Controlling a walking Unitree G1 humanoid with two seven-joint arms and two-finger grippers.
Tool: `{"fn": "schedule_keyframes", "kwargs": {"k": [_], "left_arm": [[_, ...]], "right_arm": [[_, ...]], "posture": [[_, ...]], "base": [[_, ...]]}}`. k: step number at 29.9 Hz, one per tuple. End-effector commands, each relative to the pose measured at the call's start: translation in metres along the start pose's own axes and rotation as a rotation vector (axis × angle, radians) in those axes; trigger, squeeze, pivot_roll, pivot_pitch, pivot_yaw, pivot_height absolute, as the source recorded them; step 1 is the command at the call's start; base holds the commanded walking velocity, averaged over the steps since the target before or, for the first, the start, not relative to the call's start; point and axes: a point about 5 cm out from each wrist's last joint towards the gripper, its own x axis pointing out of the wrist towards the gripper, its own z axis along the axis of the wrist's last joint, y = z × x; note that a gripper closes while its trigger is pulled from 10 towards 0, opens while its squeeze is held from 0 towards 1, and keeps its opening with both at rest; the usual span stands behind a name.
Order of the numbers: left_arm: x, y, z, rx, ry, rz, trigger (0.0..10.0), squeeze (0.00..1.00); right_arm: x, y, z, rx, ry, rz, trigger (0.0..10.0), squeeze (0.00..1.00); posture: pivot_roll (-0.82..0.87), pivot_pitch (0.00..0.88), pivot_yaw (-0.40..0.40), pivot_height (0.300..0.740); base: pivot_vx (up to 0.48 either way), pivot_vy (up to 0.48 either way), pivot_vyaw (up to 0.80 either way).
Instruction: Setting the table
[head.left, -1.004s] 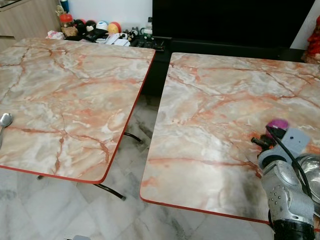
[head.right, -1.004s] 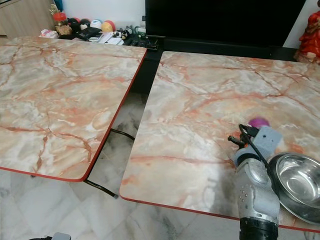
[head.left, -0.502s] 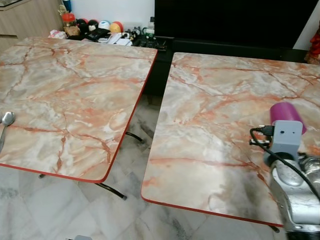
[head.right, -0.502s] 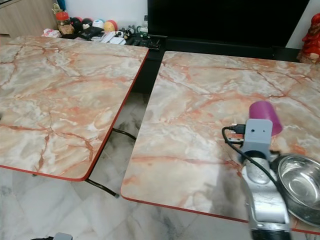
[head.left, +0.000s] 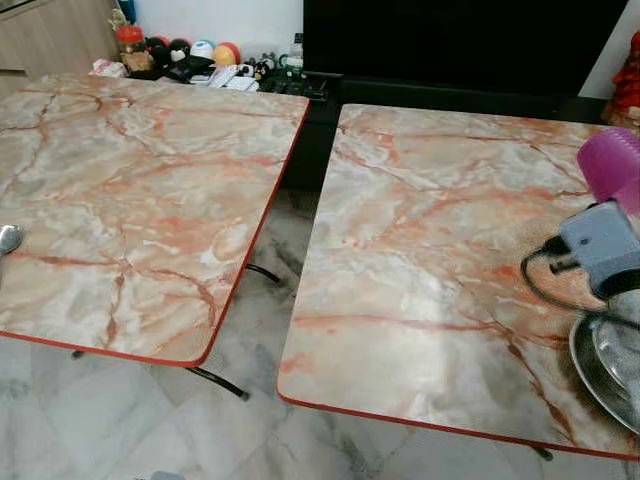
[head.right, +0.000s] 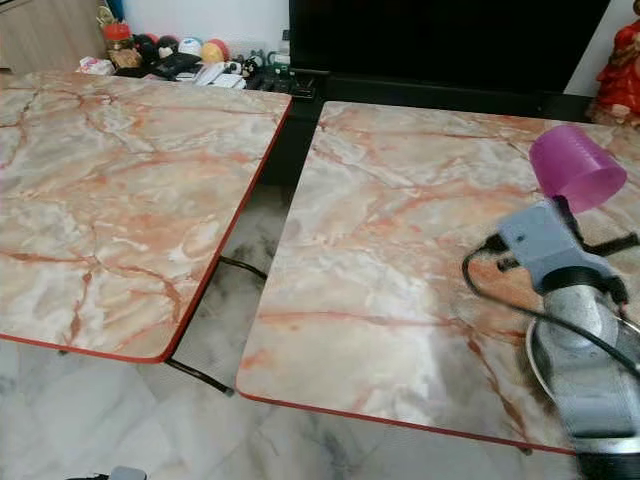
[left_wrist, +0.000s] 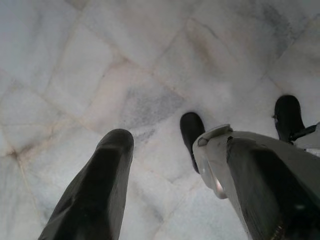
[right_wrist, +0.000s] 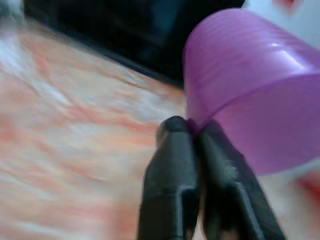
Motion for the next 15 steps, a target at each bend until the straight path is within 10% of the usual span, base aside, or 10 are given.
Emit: {"fn": "schedule_keyframes", "kwargs": {"k": [1,9,15], "left_arm": [[-0.002,0.000,-0.010,0.008,0.030,0.001,10.0,0.00],[-0.002,0.008,0.001,0.023,-0.035,0.056,10.0,0.00],[-0.006,0.034,0.031,0.049,-0.207,0.156,10.0,0.00]], "right_arm": [[-0.004,-0.001,0.011,0.130,-0.039,0.004,10.0,0.00],[-0.029,0.048,0.010,0.209,-0.054,0.174,10.0,0.00],[-0.034,0.047,-0.007,0.096,0.022,0.328,10.0,0.00]], "posture": [[-0.09,0.129,-0.016,0.740],[-0.08,0.123,-0.015,0.740],[-0.08,0.126,-0.011,0.740]], "base": [[0.000,0.000,0.00],[0.000,0.000,0.00],[0.000,0.000,0.00]]}}
